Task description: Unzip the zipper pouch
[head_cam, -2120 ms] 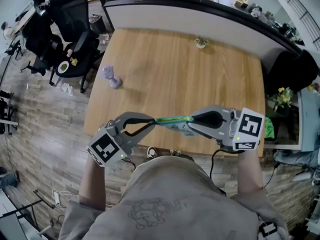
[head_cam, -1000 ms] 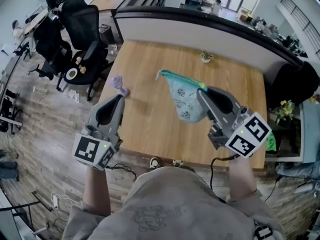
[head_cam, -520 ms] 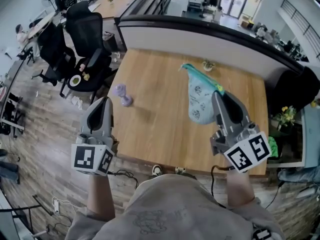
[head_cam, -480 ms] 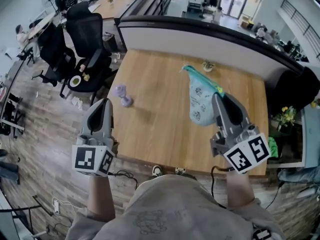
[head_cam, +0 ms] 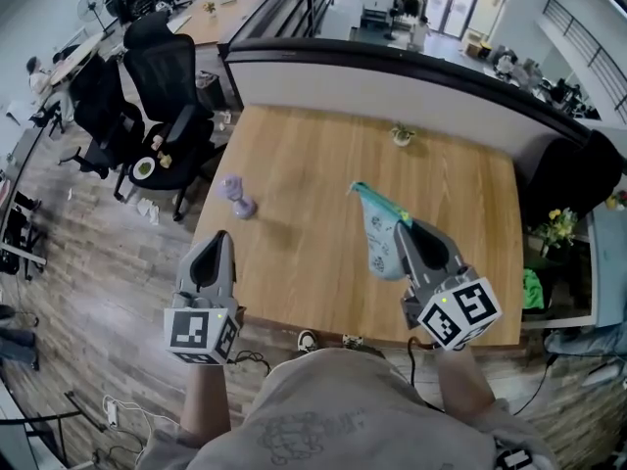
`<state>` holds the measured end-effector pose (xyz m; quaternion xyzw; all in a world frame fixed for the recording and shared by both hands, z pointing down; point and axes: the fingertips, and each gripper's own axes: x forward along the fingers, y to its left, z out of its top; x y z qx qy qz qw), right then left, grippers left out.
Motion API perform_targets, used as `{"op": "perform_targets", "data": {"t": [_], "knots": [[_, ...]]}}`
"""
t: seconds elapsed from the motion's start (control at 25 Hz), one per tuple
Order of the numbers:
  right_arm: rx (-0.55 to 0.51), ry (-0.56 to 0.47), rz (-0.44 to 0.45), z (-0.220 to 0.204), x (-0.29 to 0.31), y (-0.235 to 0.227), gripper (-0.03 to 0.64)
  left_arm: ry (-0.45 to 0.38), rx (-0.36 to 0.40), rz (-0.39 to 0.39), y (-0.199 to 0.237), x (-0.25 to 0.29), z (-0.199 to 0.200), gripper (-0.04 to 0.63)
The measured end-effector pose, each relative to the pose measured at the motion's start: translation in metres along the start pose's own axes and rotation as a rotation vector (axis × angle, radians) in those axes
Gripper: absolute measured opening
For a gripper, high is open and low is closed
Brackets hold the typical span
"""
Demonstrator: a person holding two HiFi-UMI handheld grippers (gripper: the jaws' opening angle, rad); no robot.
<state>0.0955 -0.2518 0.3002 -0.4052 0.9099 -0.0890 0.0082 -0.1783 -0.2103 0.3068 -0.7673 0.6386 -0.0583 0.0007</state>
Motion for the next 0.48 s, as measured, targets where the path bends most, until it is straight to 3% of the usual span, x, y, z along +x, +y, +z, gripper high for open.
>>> {"op": "perform_targets", "data": {"t": [0.48], "knots": [[-0.005, 0.023, 0.006, -0.0106, -0.0011, -0.0003, 0.034, 0.019, 0.002, -0.001, -0.0067, 0.0008, -0.0062, 0.000]]}}
